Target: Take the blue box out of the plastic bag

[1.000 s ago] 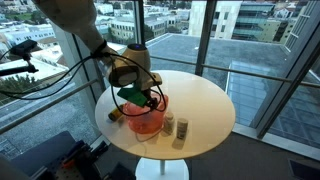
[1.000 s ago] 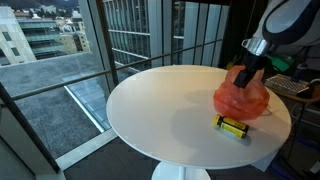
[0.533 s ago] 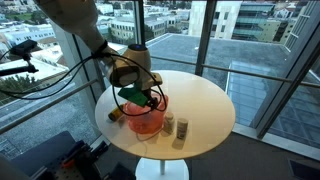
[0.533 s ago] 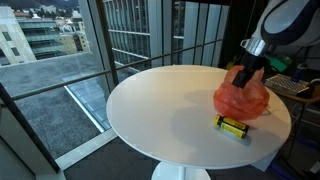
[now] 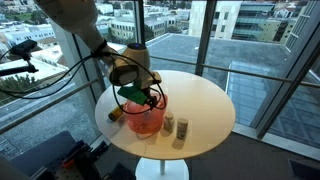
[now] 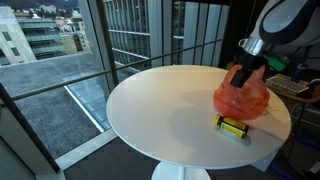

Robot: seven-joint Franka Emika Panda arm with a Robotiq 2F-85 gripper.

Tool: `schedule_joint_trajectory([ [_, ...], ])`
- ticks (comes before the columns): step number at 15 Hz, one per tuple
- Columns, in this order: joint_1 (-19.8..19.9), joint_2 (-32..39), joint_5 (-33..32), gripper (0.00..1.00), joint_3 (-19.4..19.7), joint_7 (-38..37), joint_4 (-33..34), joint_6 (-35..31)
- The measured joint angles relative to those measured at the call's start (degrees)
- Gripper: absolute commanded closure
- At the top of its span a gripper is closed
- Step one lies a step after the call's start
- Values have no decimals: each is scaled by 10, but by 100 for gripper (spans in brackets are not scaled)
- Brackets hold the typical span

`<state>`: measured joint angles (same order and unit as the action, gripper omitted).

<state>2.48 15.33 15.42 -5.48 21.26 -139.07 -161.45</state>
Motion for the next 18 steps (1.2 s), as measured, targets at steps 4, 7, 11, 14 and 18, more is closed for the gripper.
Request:
schedule_joint_trajectory([
  [4, 1, 1, 0, 0, -1, 0, 4, 0],
  [7, 6, 4, 0, 0, -1, 0, 8, 0],
  [11, 14, 14, 0, 0, -1, 0, 16, 0],
  [14, 23, 20, 0, 0, -1, 0, 18, 0],
  [18, 34, 24, 0, 0, -1, 0, 19, 0],
])
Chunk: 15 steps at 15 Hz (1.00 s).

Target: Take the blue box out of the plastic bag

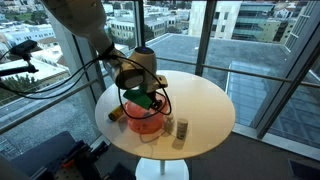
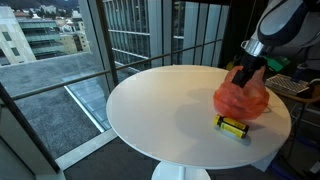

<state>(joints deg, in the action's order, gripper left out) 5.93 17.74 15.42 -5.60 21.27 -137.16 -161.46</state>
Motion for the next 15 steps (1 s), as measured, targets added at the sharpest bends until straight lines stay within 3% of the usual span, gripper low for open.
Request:
schedule_joint_trajectory([
  [15, 8, 0, 0, 0, -2, 2, -7, 13],
])
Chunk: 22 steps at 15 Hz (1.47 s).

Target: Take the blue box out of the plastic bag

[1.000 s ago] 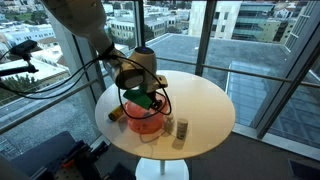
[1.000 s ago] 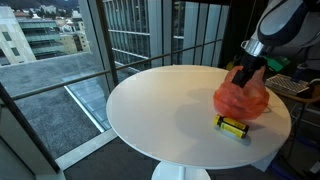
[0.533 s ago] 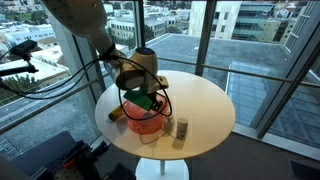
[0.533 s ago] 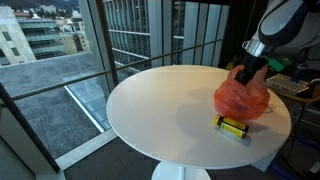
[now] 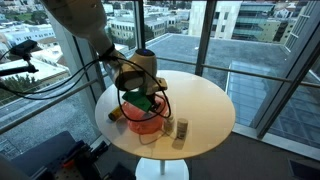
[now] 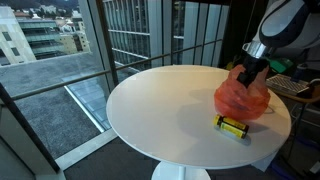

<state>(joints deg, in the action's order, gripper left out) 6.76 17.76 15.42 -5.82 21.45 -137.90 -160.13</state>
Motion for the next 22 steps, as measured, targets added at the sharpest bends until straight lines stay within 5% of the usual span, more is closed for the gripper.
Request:
schedule_joint_trajectory([
  [22, 26, 20, 0, 0, -38, 16, -2, 6],
])
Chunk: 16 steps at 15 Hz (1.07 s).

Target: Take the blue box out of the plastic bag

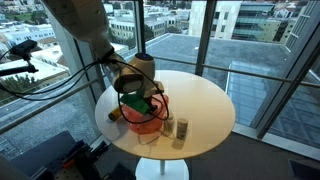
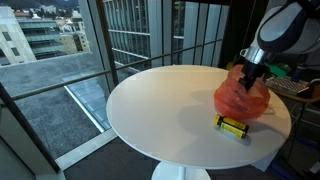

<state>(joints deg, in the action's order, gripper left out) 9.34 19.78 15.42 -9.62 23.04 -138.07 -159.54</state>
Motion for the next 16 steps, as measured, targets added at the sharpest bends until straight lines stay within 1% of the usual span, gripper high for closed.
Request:
schedule_joint_trajectory([
  [6, 6, 1, 0, 0, -9, 4, 1, 0],
  [16, 9, 13, 0, 0, -5, 5, 3, 0],
])
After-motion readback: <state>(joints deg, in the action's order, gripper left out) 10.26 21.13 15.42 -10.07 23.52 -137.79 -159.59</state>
